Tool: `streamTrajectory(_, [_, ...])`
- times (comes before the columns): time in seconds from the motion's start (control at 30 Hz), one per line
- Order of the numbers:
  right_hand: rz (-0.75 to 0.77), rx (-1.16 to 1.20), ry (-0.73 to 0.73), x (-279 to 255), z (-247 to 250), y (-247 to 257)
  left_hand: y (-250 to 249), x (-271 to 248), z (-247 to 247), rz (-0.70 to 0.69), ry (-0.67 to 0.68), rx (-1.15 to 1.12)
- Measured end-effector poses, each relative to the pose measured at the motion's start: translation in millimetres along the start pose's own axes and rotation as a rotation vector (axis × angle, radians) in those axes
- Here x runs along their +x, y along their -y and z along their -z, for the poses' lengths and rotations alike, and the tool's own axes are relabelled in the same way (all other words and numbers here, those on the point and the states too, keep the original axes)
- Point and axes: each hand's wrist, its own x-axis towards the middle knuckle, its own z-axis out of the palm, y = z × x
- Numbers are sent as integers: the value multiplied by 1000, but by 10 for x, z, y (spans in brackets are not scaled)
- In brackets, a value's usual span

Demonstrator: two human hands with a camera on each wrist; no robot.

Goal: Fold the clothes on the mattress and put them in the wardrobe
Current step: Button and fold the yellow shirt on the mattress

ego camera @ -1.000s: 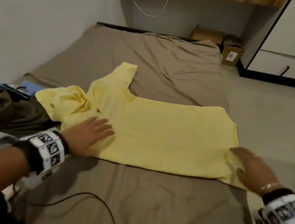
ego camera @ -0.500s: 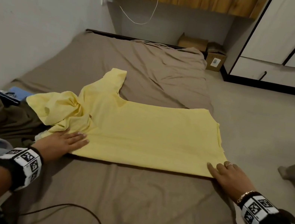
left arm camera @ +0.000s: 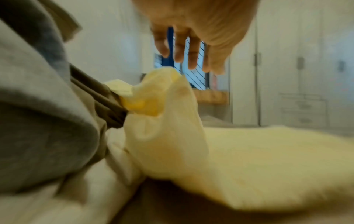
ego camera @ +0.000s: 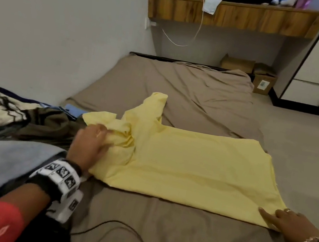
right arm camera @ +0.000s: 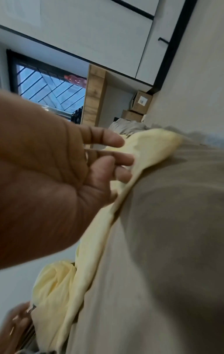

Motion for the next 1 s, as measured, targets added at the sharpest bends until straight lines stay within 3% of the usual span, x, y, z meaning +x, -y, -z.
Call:
streamTrajectory(0.07, [-28,129,220,34,233,31,120,148,133,423,39,-106])
streamTrajectory(0.1, [-33,185,219,89,356,81,144,225,192,567,158,-190])
streamTrajectory(0.13, [-29,230,175,170,454,121,174,300,190,615,320,-224])
streamTrajectory(0.2, [-7,322,71,381,687,263,181,416,168,577,659,-126])
streamTrajectory(0.23, [26,365,20,488,821,359,151,467,157,547,731,-38])
streamTrajectory(0.27, [66,412,-31,592,961,463,97,516,188,528,710,22])
streamTrajectory(0.37, [178,664,-161,805,1407,738,-7,677,264,497,373,-13])
streamTrajectory(0.43, [219,974,-263,937,1655,879,-154,756,338,321,244,-69])
streamTrajectory(0.5, [225,1404,-278,1043,1841,1005,-321,773,357,-6,281,-218])
streamTrajectory(0.57, [249,1901,-149,1113,1923,1142,-471,737,363,-244,443,-369])
streamTrajectory(0.6, [277,2094,-81,1152,1905,1200,-482,710,369,-213,473,-492])
streamTrajectory(0.7, [309,2403,-13,1227,1725,1292,-219,561,335,169,346,-823])
streamTrajectory(0.77, [200,2434,-95,1276,1569,1296,3,375,254,256,537,-736])
streamTrajectory(0.87, [73,2475,-222,1298,1359,1187,120,80,32,273,1026,-474])
streamTrajectory(0.9, [55,2511,-283,1282,1302,1128,130,8,-50,294,1090,-400])
streamTrajectory(1.0, [47,2786,-508,1177,1119,932,199,-62,-246,259,1041,-193])
